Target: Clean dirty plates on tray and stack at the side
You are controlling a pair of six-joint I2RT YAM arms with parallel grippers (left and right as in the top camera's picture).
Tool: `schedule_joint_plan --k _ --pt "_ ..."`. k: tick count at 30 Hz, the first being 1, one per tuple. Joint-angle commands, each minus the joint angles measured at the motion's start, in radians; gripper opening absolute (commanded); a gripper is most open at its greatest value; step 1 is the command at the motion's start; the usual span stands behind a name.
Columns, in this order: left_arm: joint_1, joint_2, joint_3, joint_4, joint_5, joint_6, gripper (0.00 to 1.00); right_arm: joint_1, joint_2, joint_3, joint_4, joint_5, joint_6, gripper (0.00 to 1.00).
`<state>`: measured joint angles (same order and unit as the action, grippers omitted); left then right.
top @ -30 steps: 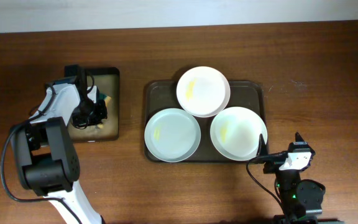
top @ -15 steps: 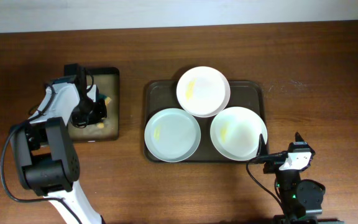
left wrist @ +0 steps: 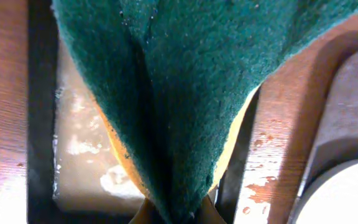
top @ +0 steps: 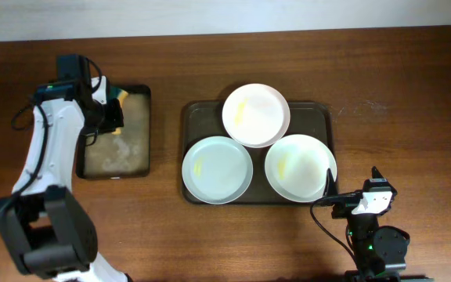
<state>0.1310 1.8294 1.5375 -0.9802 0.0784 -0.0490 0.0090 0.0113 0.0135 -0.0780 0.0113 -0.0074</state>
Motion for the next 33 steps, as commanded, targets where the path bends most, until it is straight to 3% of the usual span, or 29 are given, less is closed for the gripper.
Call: schedule_joint_plan --k 1,16,17,19,20,24,28,33 --pt "0.003 -0.038 0.02 0.007 0.01 -0.003 0.0 -0.004 -0.005 -0.008 -0.003 0.008 -0.004 0.99" --pt "0.003 0.191 -0.038 0.01 0.006 -0.003 0.03 -0.004 -0.005 -0.008 -0.003 0.008 -0.004 0.98" --pt "0.003 0.191 -0.038 0.01 0.003 -0.003 0.22 -0.004 -0.005 -0.008 -0.004 0.008 -0.004 0.98" --pt "0.003 0.191 -0.038 0.016 0.003 -0.002 0.8 -0.004 -0.005 -0.008 -0.003 0.008 -0.004 0.98" --pt "0.003 0.191 -0.038 0.021 0.003 -0.002 0.87 -0.004 -0.005 -0.008 -0.003 0.008 -0.004 0.98" --pt "0.004 0.191 -0.037 0.052 -0.001 -0.002 1.0 -0.004 -0.005 -0.008 -0.003 0.008 -0.004 0.98" --pt "0.003 0.192 -0.038 0.099 -0.063 -0.002 1.0 -0.004 -0.005 -0.008 -0.003 0.008 -0.004 0.98" --pt "0.002 0.213 -0.039 0.159 -0.032 0.002 0.95 -0.004 -0.005 -0.008 -0.003 0.008 -0.004 0.98"
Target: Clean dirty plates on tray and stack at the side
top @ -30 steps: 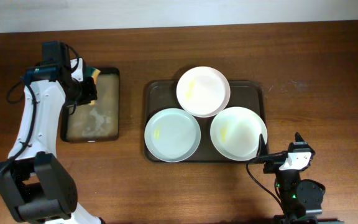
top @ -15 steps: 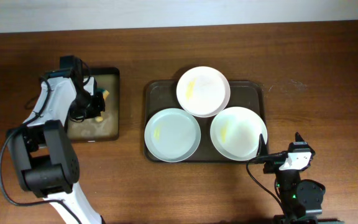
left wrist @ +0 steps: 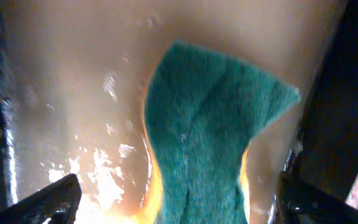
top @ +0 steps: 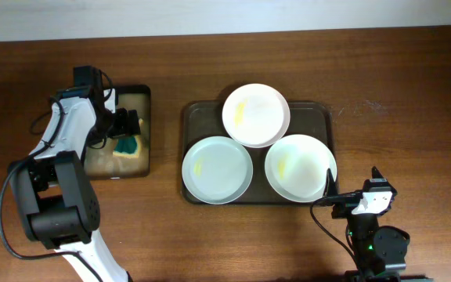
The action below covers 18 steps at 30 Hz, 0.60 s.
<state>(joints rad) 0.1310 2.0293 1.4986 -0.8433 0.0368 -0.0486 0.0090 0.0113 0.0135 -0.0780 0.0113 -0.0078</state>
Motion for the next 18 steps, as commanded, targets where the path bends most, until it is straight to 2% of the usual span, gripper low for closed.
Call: schedule_joint_plan --k 1,3,6,9,15,16,18 --pt "0.002 0.023 -0.002 0.03 0.06 0.041 0.95 -0.004 -0.005 -0.008 -0.003 0.008 -0.004 0.98" --pt "0.002 0.042 -0.004 0.034 0.132 0.108 0.94 -0.004 -0.005 -0.008 -0.003 0.008 -0.004 0.98" --pt "0.003 0.068 -0.005 0.036 0.132 0.112 0.94 -0.004 -0.005 -0.008 -0.003 0.008 -0.004 0.98" --pt "0.003 0.085 -0.005 0.039 0.131 0.112 0.86 -0.004 -0.005 -0.008 -0.003 0.008 -0.004 0.99" --pt "0.003 0.095 -0.005 0.04 0.021 0.111 0.84 -0.004 -0.005 -0.008 -0.003 0.008 -0.004 0.98" --pt "0.003 0.095 -0.005 0.04 0.014 0.111 0.73 -0.004 -0.005 -0.008 -0.003 0.008 -0.004 0.98" --pt "0.003 0.095 -0.005 0.04 0.015 0.111 0.43 -0.004 -0.005 -0.008 -0.003 0.008 -0.004 0.98"
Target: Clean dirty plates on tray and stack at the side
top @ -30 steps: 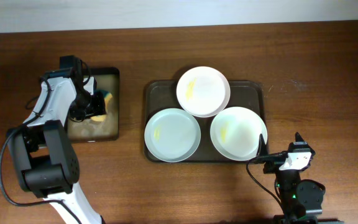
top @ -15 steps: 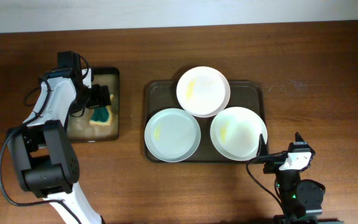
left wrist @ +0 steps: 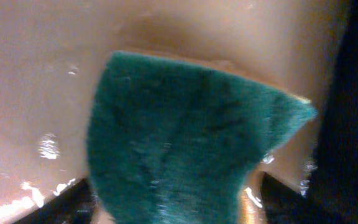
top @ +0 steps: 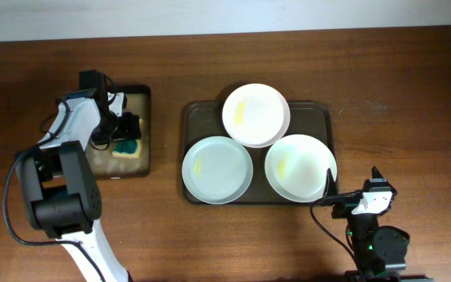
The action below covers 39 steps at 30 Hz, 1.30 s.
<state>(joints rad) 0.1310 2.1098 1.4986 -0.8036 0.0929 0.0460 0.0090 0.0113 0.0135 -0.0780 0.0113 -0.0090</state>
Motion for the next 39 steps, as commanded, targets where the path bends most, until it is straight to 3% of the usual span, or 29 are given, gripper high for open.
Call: schedule_joint_plan --k 1,3,9,18,27,33,37,39 --pt "0.003 0.014 -0.005 0.0 -0.041 0.016 0.27 -0.004 -0.005 -0.008 -0.004 0.008 -0.003 0.98" --pt "0.003 0.014 -0.005 -0.004 -0.039 0.016 0.0 -0.004 -0.005 -0.008 -0.003 0.008 -0.003 0.98" --pt "0.003 0.006 0.074 -0.092 0.005 0.015 0.0 -0.004 -0.005 -0.008 -0.003 0.008 -0.003 0.98" --pt "0.003 -0.056 0.364 -0.323 0.05 0.011 0.0 -0.004 -0.005 -0.008 -0.003 0.008 -0.003 0.98" --pt "0.003 -0.185 0.411 -0.331 0.05 -0.025 0.0 -0.004 -0.005 -0.008 -0.003 0.008 -0.003 0.98" --pt "0.009 -0.206 0.406 -0.259 0.05 -0.18 0.0 -0.004 -0.005 -0.008 -0.003 0.008 -0.003 0.98" --pt "0.043 -0.204 0.347 -0.15 0.05 -0.504 0.0 -0.004 -0.005 -0.008 -0.003 0.008 -0.003 0.98" --pt "0.051 -0.204 0.336 -0.128 0.05 -0.575 0.0 -0.004 -0.005 -0.008 -0.003 0.008 -0.003 0.99"
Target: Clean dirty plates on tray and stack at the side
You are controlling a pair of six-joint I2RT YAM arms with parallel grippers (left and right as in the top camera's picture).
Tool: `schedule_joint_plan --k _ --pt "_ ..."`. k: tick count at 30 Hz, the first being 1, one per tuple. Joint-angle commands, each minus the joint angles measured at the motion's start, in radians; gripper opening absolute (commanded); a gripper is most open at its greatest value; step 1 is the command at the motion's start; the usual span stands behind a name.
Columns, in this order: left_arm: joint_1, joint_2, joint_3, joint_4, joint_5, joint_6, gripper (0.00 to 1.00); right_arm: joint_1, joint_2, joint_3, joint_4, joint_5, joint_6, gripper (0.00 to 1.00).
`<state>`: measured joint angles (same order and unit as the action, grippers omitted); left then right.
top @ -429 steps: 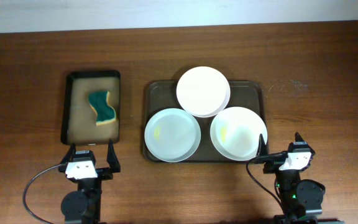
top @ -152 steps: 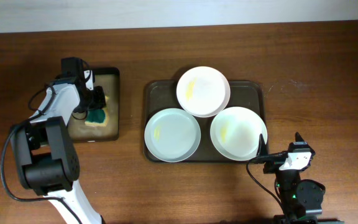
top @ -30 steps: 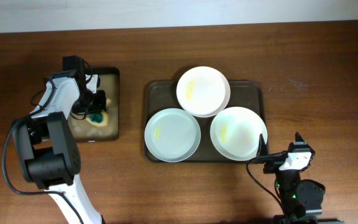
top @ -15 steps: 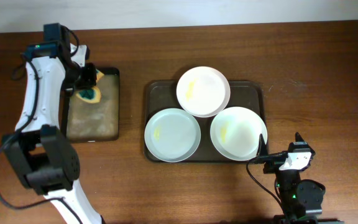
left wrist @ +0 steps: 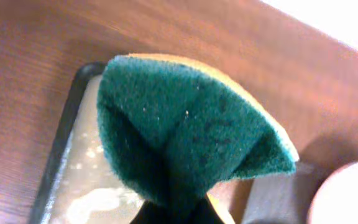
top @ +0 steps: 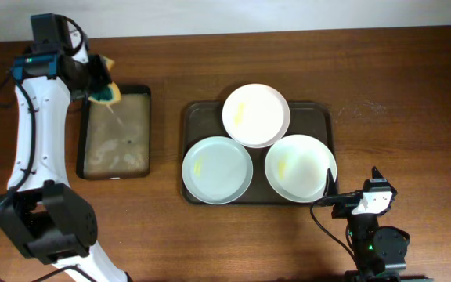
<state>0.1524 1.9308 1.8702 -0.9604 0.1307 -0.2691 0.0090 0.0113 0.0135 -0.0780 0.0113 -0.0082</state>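
Note:
Three white plates with yellow smears lie on the dark tray (top: 194,113): one at the back (top: 256,114), one front left (top: 217,169), one front right (top: 300,167). My left gripper (top: 99,84) is shut on a green and yellow sponge (top: 105,92) (left wrist: 185,134), folded between its jaws and held in the air above the back end of the soapy water pan (top: 116,131) (left wrist: 86,180). My right gripper (top: 331,186) rests low at the front, beside the tray's front right corner; its fingers look close together.
The soapy pan stands left of the tray on the brown wooden table (top: 382,94). A pale wall edge runs along the back. The right arm's base (top: 374,235) sits at the front right.
My left gripper was down in the pan, jaws apart around the sponge lying in the water. Now it is shut on the sponge and raised over the pan's back end.
First my left gripper held the folded sponge above the pan. Later the sponge lay in the soapy water with the jaws open around it, at two moments. Now the sponge is gripped again and lifted clear. The right arm and the plates have stayed put.

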Motion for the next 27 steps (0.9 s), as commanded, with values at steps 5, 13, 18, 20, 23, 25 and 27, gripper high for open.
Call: schedule_joint_plan --k 5,13,18,20,23,25,27 --pt "0.033 -0.043 -0.036 0.117 0.011 -0.039 0.0 -0.004 -0.005 -0.008 -0.003 0.008 -0.003 0.98" --pt "0.006 -0.077 -0.036 0.111 -0.001 0.337 0.0 -0.004 -0.005 -0.008 -0.003 0.008 -0.003 0.98" --pt "-0.072 -0.077 -0.036 0.093 -0.277 0.407 0.0 -0.004 -0.005 -0.008 -0.003 0.008 -0.003 0.98" --pt "-0.103 -0.077 -0.036 0.093 -0.377 0.407 0.0 -0.004 -0.005 -0.008 -0.003 0.008 -0.003 0.98" --pt "-0.159 -0.077 -0.036 0.094 -0.511 0.406 0.0 -0.004 -0.005 -0.008 -0.003 0.008 -0.003 0.98" --pt "-0.176 -0.077 -0.036 0.096 -0.571 0.406 0.0 -0.004 -0.005 -0.008 -0.003 0.008 -0.003 0.98" --pt "-0.178 -0.077 -0.036 0.096 -0.632 0.404 0.0 -0.004 -0.005 -0.008 -0.004 0.008 -0.003 0.98"
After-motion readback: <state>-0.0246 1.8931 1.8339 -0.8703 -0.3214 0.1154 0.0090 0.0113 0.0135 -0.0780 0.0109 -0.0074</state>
